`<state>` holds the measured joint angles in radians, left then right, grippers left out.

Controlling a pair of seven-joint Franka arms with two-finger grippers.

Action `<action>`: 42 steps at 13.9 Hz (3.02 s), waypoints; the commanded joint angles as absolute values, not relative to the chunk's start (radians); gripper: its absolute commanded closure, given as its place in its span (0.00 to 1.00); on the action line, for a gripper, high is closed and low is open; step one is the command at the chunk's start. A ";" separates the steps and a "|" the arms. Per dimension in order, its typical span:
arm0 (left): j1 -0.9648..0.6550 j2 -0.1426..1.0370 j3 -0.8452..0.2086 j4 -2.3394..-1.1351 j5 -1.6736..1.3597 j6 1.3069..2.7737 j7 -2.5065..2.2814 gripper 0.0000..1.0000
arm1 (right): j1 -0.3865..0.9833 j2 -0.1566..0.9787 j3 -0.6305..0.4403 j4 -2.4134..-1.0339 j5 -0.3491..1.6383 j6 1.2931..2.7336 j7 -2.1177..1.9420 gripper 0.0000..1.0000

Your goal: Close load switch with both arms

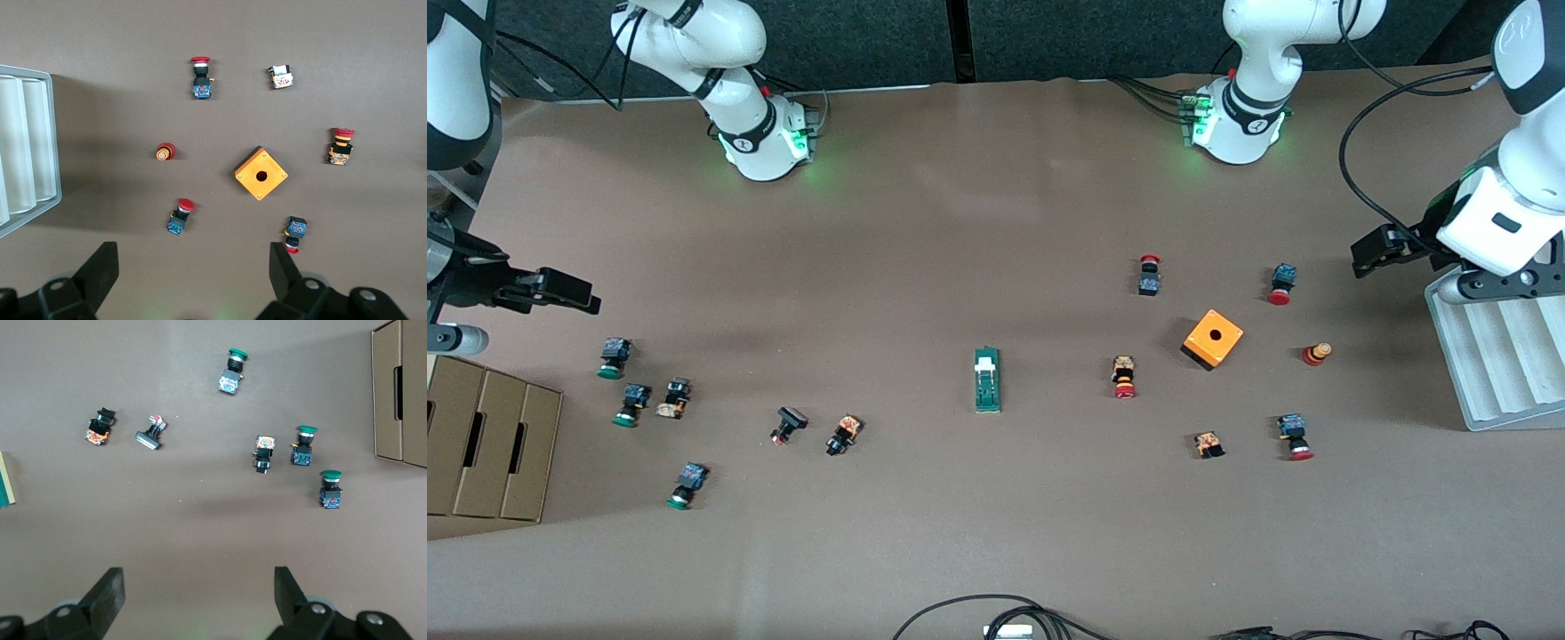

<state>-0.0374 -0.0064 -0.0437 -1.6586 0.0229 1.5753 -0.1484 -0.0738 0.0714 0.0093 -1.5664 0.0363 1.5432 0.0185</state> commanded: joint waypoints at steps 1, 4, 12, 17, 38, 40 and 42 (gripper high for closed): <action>-0.041 0.005 -0.041 -1.634 0.037 1.563 -0.155 0.00 | -0.072 0.075 0.009 -1.555 0.034 1.534 0.021 0.00; -0.043 0.005 -0.043 -1.632 0.037 1.563 -0.155 0.00 | -0.072 0.074 0.009 -1.552 0.026 1.534 0.021 0.00; -0.052 0.059 -0.048 -1.567 0.020 1.572 -0.158 0.00 | -0.087 0.089 0.002 -1.548 0.020 1.571 0.021 0.00; -0.057 0.221 -0.051 -1.358 0.017 1.568 -0.147 0.00 | -0.089 0.094 0.002 -1.548 0.015 1.575 0.018 0.00; -0.615 0.328 -0.115 -1.650 0.296 2.242 -1.153 0.01 | -0.133 0.213 0.003 -1.548 0.037 1.591 -0.112 0.00; -0.679 0.362 -0.115 -1.667 0.389 2.275 -1.289 0.01 | -0.132 0.219 0.005 -1.546 0.035 1.591 -0.118 0.00; -0.730 0.414 -0.115 -1.664 0.547 2.276 -1.473 0.01 | -0.130 0.221 0.006 -1.548 0.035 1.592 -0.153 0.00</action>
